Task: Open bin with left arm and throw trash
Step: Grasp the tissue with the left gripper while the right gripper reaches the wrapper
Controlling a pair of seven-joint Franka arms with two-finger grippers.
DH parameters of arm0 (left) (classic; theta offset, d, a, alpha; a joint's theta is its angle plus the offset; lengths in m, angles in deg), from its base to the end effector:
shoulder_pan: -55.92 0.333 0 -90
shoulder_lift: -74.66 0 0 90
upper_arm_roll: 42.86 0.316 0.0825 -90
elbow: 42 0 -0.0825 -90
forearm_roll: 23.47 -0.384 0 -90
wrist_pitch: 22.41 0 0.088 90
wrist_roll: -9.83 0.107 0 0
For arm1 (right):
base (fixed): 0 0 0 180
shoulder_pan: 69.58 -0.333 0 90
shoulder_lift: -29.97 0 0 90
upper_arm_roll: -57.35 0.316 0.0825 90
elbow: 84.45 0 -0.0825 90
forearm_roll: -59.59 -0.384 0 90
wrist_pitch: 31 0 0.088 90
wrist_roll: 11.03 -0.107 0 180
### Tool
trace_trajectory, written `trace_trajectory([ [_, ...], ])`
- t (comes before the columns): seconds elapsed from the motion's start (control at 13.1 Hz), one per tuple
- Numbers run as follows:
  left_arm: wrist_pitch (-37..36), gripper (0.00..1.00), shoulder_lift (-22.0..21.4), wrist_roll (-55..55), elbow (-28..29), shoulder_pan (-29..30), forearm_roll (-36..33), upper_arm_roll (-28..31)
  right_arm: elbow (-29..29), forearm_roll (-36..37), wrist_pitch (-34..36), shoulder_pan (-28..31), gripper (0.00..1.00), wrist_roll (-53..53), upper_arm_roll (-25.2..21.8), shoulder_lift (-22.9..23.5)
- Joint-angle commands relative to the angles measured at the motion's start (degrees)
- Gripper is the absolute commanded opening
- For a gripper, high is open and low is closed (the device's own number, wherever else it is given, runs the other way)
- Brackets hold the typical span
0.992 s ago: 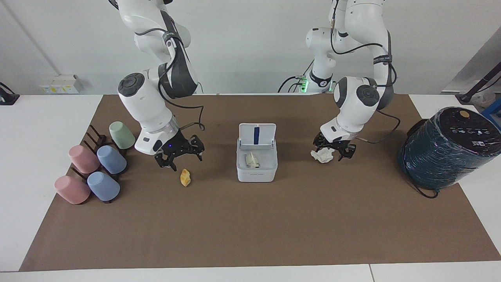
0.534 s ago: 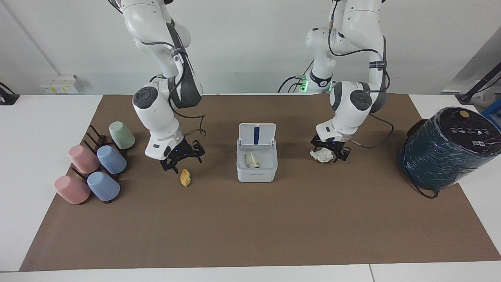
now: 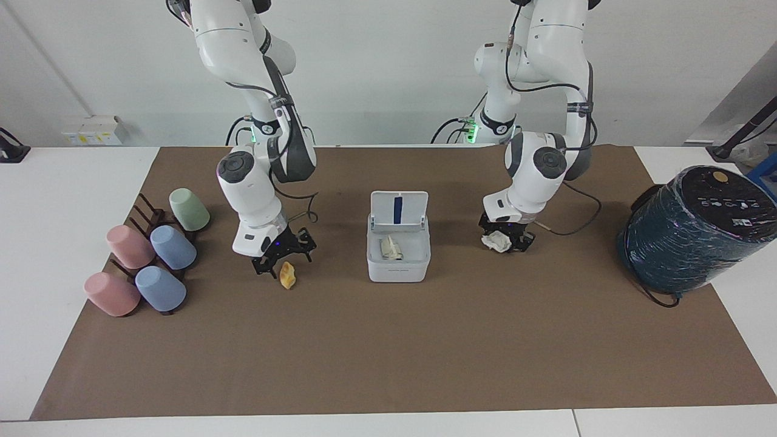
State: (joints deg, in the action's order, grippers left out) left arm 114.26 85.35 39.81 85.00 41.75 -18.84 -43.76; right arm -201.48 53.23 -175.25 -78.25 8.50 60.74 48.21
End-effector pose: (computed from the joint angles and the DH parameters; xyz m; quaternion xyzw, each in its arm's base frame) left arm 0.5263 -0.1425 0.2913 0.9343 -0.3553 -0.0051 0.0298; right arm 0.5967 0.1252 0.3009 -0.9695 -0.2280 -0.0809 0.0398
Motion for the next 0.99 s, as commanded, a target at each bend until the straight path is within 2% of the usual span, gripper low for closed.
trace_trajectory([
  [0.0, -0.2, 0.00, -0.2, 0.4, 0.1, -0.8, -0.7, 0.5, -0.1, 3.8, -1.6, 0.4, 1.00, 1.0, 0.5, 0.6],
  [0.23, -4.1, 0.00, 0.8, 0.3, -4.3, -0.2, -0.7, 0.5, -0.2, 7.5, -1.0, 1.7, 0.97, 2.4, 0.6, 0.6],
  [0.46, -13.0, 0.00, 2.2, -0.8, -14.2, 0.0, -0.6, 0.5, 0.1, 7.5, -1.6, 1.1, 0.76, 1.9, 0.6, 1.5],
  [0.61, -18.5, 0.00, 3.1, -5.5, -20.8, -0.4, -0.6, 0.5, 0.3, 7.5, -1.6, 1.1, 0.48, 1.7, 0.6, 1.7],
  [0.76, -21.9, 0.00, 3.6, -12.8, -26.2, -2.0, -0.4, 0.3, 1.1, 7.4, -0.6, 1.1, 0.00, -0.2, 0.6, 1.7],
  [0.92, -23.5, 0.00, 4.0, -19.7, -28.6, -5.3, -0.1, 0.3, 3.0, 7.5, 1.0, 1.0, 0.00, -4.2, 0.6, 1.6],
])
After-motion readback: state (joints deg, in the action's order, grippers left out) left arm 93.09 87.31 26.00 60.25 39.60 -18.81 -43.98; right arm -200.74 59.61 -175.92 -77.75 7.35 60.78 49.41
